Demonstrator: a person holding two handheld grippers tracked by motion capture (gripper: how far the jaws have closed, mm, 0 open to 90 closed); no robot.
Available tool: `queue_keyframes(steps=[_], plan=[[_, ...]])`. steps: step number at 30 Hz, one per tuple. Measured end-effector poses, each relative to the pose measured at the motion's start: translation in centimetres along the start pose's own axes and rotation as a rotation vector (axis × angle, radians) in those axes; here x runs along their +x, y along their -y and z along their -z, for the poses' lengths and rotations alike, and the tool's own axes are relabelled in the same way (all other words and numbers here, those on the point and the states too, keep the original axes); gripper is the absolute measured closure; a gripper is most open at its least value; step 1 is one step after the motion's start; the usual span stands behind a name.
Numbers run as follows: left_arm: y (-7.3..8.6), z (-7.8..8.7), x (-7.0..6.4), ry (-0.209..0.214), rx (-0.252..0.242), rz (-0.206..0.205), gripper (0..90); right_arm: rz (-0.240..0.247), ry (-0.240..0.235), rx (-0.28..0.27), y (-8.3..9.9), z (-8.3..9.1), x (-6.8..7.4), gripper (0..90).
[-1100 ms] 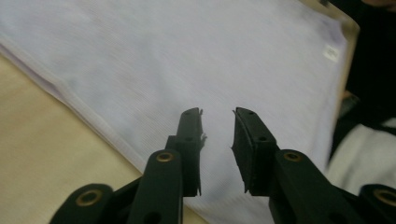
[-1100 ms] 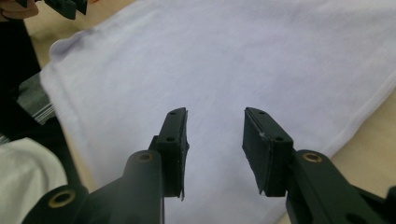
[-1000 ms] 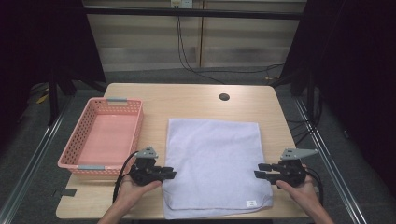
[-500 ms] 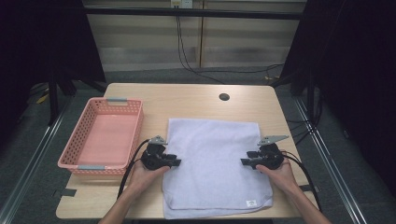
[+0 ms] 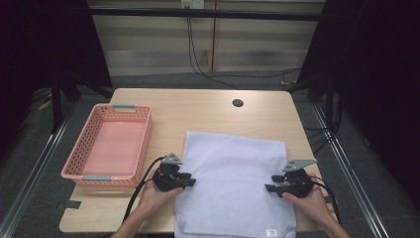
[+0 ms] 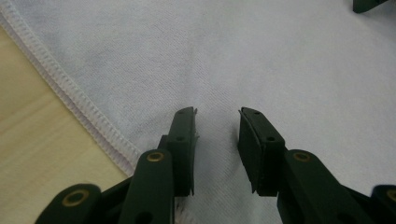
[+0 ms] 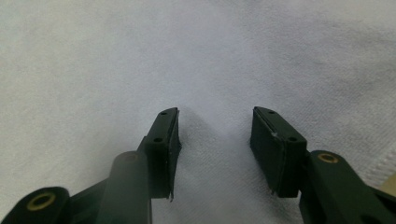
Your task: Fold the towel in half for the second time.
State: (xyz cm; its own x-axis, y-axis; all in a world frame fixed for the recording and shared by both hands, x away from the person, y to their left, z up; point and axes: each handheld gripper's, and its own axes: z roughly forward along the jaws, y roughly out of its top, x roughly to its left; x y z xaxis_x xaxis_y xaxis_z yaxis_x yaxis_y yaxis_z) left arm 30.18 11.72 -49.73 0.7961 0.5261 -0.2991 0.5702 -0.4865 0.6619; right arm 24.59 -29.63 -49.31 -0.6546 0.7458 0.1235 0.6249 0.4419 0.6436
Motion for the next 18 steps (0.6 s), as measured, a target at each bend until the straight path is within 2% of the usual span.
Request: queue_keyframes(steps=[3,5,8,9,10,12,13,14,15,16,17,18], plan=[[0.4,0.4,-0.6,0.015,0.025,0.021,70.1,-0.01,-0.009,0.006,0.7,0.6,0.8,52.1],[0.9,0.7,-1.4,0.0,0.034,-0.014,72.3,-0.015,-0.015,0.027,0.9,0.9,1.5,51.9],[1.7,1.3,-2.3,0.018,0.056,-0.009,72.4,-0.005,-0.039,0.044,1.5,1.4,2.6,51.8],[1.9,1.6,-2.6,0.042,0.076,-0.008,72.4,-0.017,-0.046,0.053,1.6,1.7,2.9,51.7],[2.1,1.7,-2.9,0.045,0.079,-0.008,72.6,-0.012,-0.064,0.054,1.9,1.9,3.3,52.1],[2.5,1.9,-3.4,0.057,0.082,-0.018,73.2,-0.016,-0.059,0.053,1.9,2.1,3.4,52.3],[2.5,2.1,-3.5,0.056,0.075,-0.027,73.2,-0.02,-0.053,0.033,1.9,2.2,3.4,52.2],[2.3,2.2,-3.5,0.049,0.052,-0.02,74.4,-0.038,-0.045,-0.015,1.6,2.6,2.9,52.3],[2.0,2.3,-3.3,0.056,0.035,-0.017,71.5,-0.057,-0.027,-0.067,1.3,3.0,2.4,52.7],[1.4,2.2,-3.0,0.041,0.032,-0.024,68.7,-0.062,-0.01,-0.099,1.0,3.3,1.9,52.7],[0.6,2.1,-2.5,0.002,0.018,-0.019,65.7,-0.061,0.024,-0.132,0.5,3.5,1.1,52.7],[-0.3,1.9,-1.5,0.001,-0.011,-0.005,65.4,-0.072,0.04,-0.153,0.0,3.6,0.2,52.7]])
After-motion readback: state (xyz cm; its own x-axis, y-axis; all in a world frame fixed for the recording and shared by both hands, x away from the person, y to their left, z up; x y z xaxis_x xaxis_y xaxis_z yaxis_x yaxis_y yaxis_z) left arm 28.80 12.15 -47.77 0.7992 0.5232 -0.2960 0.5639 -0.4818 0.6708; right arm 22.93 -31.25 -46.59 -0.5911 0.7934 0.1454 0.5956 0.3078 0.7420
